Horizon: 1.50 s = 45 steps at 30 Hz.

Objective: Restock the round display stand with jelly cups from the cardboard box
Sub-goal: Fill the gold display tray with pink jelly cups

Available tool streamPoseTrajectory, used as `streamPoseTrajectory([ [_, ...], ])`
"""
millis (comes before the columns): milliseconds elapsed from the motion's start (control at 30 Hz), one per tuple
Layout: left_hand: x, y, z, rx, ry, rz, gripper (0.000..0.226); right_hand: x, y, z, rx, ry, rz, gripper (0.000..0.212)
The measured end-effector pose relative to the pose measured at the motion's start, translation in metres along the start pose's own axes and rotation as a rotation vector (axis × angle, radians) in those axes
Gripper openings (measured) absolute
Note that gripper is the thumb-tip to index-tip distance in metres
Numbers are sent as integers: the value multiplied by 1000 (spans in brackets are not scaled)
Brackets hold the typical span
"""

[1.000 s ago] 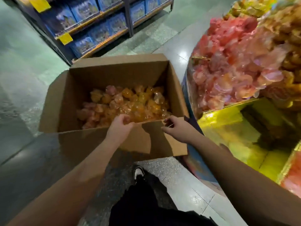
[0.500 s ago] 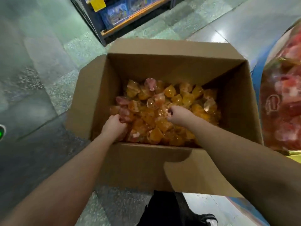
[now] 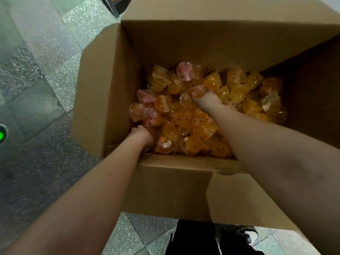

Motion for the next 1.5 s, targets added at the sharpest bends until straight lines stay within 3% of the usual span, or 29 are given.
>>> streamPoseTrajectory([
  [167, 10, 0, 0, 150, 40, 42, 81, 22, 11, 2, 202, 89, -2, 85],
  [433, 18, 3, -1, 273, 99, 67, 67, 31, 14, -5, 287, 63, -30, 73],
  [667, -7, -15, -7, 68, 72, -24, 65, -22, -4, -22, 434, -49, -57, 81],
  [800, -46, -34, -11, -209, 142, -90, 61, -74, -28, -38, 433, -129, -35, 81],
  [867, -71, -37, -11, -364, 188, -69, 70, -107, -39, -49, 442, -160, -10, 79],
  [967, -116, -33, -24, -518, 290, 17, 78, -160, -56, -70, 451, -202, -18, 77],
  [1100, -189, -3, -67, -752, 434, 263, 75, -225, -76, -109, 513, -223, -10, 84],
  [1200, -248, 20, -115, -795, 548, 434, 69, -264, -100, -146, 584, -230, -31, 88],
  [1300, -302, 49, -158, -937, 564, 627, 85, -301, -136, -192, 762, -232, -82, 83],
  [1367, -340, 70, -184, -964, 573, 725, 88, -325, -161, -231, 796, -214, -162, 80],
  [1500, -423, 117, -238, -961, 647, 882, 85, -375, -199, -320, 822, -148, -375, 55],
])
Point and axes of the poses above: each hand's wrist, its own x-axis towards the middle knuckle, its own y-axis out of the palm, z = x × y, the point moved 10 cm from there along x, towards the middle knuckle, and after that the axes turned 15 degrees about -x, right-handed, at the moved point
